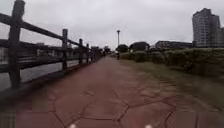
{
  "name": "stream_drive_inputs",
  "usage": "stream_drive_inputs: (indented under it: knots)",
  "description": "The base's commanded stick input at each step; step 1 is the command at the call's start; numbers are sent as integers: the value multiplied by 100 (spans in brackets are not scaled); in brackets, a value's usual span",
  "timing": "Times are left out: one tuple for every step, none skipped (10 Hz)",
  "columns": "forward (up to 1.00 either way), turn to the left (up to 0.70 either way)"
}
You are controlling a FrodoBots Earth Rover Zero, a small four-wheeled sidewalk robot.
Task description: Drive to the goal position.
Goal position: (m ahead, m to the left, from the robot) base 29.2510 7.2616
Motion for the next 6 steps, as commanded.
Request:
stream_drive_inputs:
  knots:
    - [100, 0]
    - [100, 0]
    - [100, 0]
    - [100, 0]
    - [100, 0]
    - [100, -3]
